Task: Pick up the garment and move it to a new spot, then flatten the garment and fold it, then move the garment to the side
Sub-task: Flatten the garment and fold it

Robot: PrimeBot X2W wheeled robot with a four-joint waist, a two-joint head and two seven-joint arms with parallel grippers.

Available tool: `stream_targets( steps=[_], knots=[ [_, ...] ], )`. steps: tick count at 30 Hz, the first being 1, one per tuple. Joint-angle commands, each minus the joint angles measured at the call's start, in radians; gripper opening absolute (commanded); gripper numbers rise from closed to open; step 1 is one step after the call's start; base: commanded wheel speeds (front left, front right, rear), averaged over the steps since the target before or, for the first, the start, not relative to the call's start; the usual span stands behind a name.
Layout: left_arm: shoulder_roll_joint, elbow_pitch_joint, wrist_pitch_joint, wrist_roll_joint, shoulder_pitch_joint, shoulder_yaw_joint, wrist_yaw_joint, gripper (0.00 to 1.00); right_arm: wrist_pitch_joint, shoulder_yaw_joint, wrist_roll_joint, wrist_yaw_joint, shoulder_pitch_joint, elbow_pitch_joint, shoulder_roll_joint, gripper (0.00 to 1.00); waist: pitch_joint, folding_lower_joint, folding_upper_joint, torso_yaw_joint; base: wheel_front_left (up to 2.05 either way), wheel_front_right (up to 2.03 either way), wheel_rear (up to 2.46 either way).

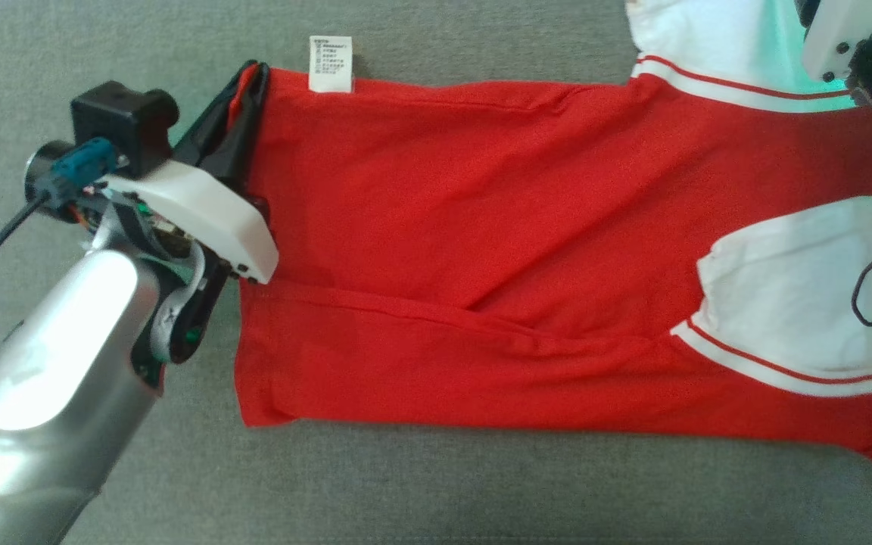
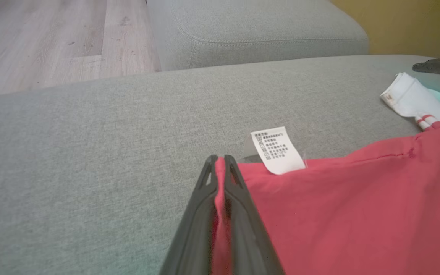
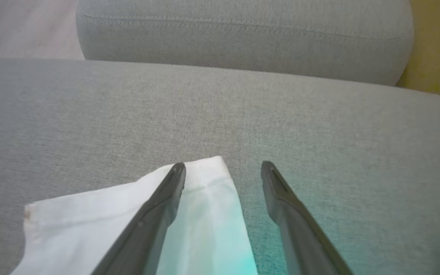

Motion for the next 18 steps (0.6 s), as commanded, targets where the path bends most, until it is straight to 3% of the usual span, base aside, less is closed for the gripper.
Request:
stream_targets(
  steps=[1, 4, 5, 6, 10, 18],
  knots=[
    [0.028, -0.019, -0.009, 0.012, -0.045, 0.035, -0.001, 0.00, 0.004, 0.003, -0.010, -0.001, -0.032, -0.010, 0.000, 1.00, 0.014, -0.0001, 0.0000, 0.015, 0.00, 0.00, 0.00],
    [0.017, -0.008, -0.018, 0.012, -0.051, 0.031, -0.006, 0.00, 0.003, 0.004, -0.023, -0.001, -0.053, 0.054, 0.008, 1.00, 0.017, -0.0001, 0.0000, 0.022, 0.00, 0.00, 0.00],
    [0.015, -0.005, -0.020, 0.011, -0.053, 0.030, -0.008, 0.00, 0.001, 0.007, -0.024, -0.001, -0.056, 0.070, 0.011, 0.96, 0.017, -0.0001, 0.0000, 0.023, 0.00, 0.00, 0.00],
    [0.013, 0.001, -0.023, 0.009, -0.054, 0.030, -0.010, 0.00, -0.003, 0.014, -0.018, -0.001, -0.061, 0.099, 0.016, 0.49, 0.018, -0.0001, 0.0000, 0.022, 0.00, 0.00, 0.00],
    [0.016, 0.010, -0.029, 0.005, -0.053, 0.032, -0.012, 0.00, -0.024, 0.028, -0.002, -0.001, -0.064, 0.137, 0.023, 0.00, 0.017, -0.0001, 0.0000, 0.015, 0.00, 0.00, 0.00],
    [0.022, 0.031, -0.048, -0.002, -0.046, 0.039, -0.017, 0.00, -0.209, 0.036, 0.021, -0.001, -0.080, 0.154, 0.030, 0.00, -0.019, -0.0001, 0.0000, -0.010, 0.00, 0.00, 0.00]
  ],
)
